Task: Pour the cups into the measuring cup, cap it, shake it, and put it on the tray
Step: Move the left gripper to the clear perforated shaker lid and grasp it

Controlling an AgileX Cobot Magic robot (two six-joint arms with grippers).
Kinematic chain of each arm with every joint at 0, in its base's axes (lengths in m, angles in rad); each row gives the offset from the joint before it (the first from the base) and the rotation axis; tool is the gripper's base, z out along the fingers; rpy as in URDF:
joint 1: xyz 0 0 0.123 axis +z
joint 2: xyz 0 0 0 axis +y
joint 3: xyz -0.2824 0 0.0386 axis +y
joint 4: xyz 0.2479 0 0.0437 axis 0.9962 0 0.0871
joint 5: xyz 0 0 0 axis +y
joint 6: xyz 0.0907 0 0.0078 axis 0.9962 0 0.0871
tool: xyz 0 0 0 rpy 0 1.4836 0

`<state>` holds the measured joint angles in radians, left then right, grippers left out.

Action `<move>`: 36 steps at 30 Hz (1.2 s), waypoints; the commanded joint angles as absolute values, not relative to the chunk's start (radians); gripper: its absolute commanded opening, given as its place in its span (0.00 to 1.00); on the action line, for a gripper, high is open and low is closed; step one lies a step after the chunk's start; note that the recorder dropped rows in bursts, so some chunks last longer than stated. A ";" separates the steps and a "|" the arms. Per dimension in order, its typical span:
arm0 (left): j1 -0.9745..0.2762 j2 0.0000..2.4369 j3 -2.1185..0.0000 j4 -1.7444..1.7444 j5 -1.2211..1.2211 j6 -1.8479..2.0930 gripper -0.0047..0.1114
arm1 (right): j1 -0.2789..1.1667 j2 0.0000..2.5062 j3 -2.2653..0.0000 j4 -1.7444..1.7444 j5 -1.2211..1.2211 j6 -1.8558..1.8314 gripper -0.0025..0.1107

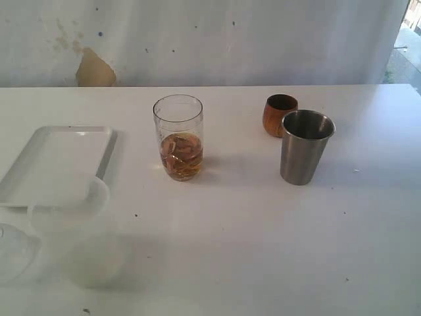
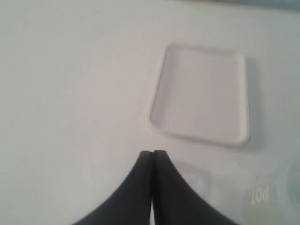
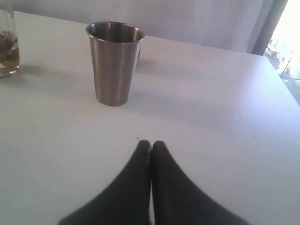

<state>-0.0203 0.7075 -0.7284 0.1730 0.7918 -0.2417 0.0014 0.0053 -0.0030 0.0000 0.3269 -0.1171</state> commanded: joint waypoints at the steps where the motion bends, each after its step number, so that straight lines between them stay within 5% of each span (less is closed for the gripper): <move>1: -0.023 0.950 -0.882 0.070 1.089 -0.083 0.04 | -0.004 0.000 0.000 0.000 0.320 -0.116 0.02; 8: -0.023 1.203 -0.921 -0.110 1.171 0.077 0.10 | -0.004 0.000 0.000 0.000 0.320 -0.116 0.02; 10: -0.023 1.227 -0.904 -0.168 1.133 0.123 0.22 | -0.004 0.000 0.000 0.000 0.320 -0.116 0.02; 12: -0.023 1.256 -0.880 -0.198 1.072 0.185 0.48 | -0.004 0.000 0.000 0.000 0.320 -0.116 0.02; 14: -0.023 1.278 -0.871 -0.180 1.065 0.183 0.57 | -0.004 0.000 0.000 0.000 0.320 -0.116 0.02; 36: -0.023 1.387 -0.803 0.012 0.908 0.051 0.58 | -0.004 0.000 0.000 0.000 0.320 -0.116 0.02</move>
<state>-0.0203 1.3829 -0.8076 -0.0282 0.9316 0.0906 0.0014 0.0053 -0.0030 0.0000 0.3269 -0.1171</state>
